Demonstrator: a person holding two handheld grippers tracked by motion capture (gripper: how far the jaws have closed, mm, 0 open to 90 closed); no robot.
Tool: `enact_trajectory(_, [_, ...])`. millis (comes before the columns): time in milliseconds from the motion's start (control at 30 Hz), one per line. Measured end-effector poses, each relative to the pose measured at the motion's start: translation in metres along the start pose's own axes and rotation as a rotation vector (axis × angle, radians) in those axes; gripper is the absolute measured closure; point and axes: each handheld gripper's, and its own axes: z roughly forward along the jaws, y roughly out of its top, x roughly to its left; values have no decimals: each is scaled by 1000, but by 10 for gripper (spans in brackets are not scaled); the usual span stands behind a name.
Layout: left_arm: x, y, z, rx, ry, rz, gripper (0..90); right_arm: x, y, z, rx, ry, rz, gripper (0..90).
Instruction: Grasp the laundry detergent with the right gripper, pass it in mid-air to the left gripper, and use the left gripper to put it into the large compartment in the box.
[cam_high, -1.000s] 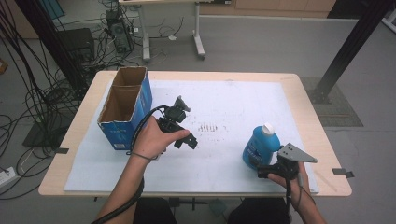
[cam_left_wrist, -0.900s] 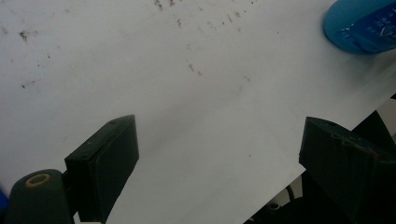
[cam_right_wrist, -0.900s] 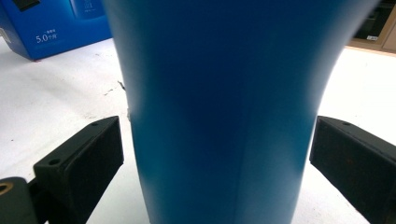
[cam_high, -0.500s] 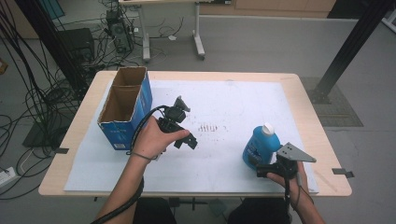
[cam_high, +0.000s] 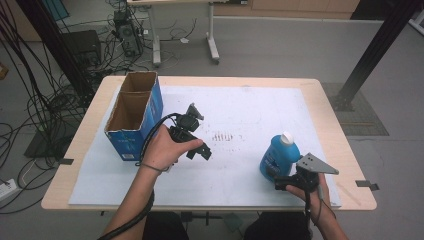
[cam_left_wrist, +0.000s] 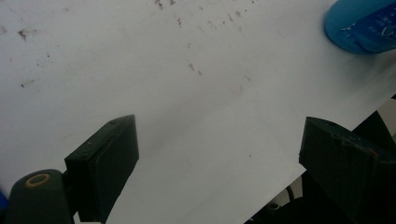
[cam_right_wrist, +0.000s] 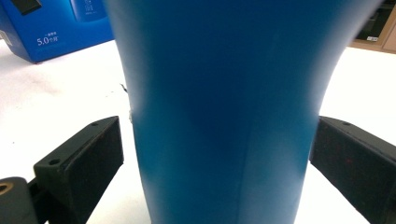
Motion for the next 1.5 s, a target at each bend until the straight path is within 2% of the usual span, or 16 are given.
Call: enact_trajectory(1500, [-2,0,2,0,-3,6,124,0,0,-1,-9,0,0,20])
